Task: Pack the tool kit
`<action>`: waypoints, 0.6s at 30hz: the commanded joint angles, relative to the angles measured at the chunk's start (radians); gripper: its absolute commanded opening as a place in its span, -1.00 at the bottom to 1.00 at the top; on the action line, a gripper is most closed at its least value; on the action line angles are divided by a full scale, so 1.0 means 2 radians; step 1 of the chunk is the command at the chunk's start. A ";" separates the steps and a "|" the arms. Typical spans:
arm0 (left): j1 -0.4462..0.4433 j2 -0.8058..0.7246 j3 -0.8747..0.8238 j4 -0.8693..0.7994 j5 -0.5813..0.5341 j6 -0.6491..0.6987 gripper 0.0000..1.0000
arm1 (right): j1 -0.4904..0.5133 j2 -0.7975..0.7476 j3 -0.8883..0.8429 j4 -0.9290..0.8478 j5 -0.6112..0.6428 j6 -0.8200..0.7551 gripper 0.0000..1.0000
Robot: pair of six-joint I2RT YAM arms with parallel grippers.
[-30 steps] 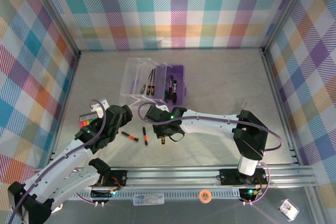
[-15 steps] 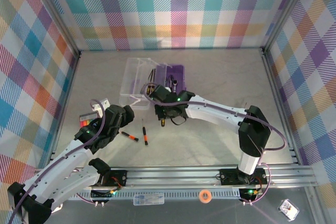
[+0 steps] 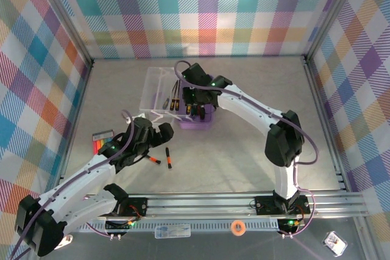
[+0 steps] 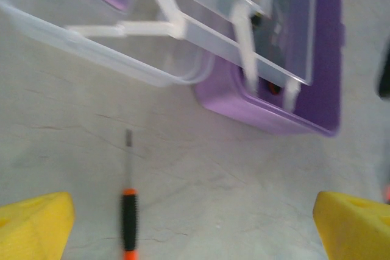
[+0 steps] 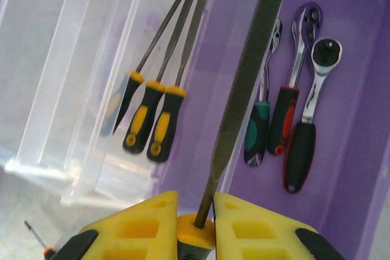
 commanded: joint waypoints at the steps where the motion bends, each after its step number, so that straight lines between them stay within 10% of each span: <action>1: 0.001 -0.008 -0.021 0.081 0.067 -0.004 0.99 | -0.012 0.043 0.048 -0.023 -0.023 -0.014 -0.62; 18: 0.001 -0.103 -0.026 -0.002 -0.002 0.011 0.99 | -0.026 0.170 0.177 -0.071 -0.059 -0.021 -0.62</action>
